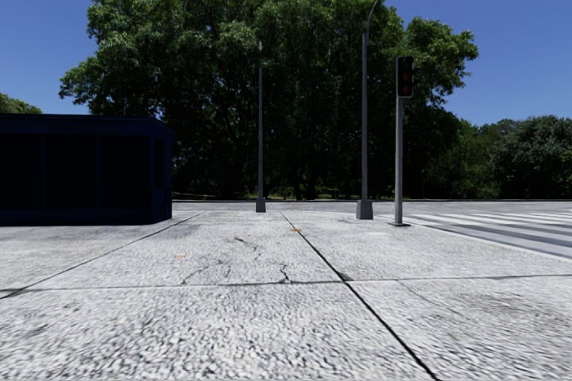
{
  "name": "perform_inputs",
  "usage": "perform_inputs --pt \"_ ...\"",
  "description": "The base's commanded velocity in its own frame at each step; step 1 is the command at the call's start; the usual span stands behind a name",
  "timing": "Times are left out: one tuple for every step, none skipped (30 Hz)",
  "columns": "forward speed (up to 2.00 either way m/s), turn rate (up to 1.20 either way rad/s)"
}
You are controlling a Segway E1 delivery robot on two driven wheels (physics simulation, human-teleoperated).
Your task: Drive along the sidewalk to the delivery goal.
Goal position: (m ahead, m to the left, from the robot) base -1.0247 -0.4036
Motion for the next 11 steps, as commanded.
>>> perform_inputs --pt "0.00 0.00" --pt "0.00 0.00" --pt "0.00 0.00" --pt "0.00 0.00" --pt "0.00 0.00" --pt "0.00 0.00" --pt "0.00 0.00" --pt "0.00 0.00" --pt "0.00 0.00" --pt "0.00 0.00" --pt "0.00 0.00"
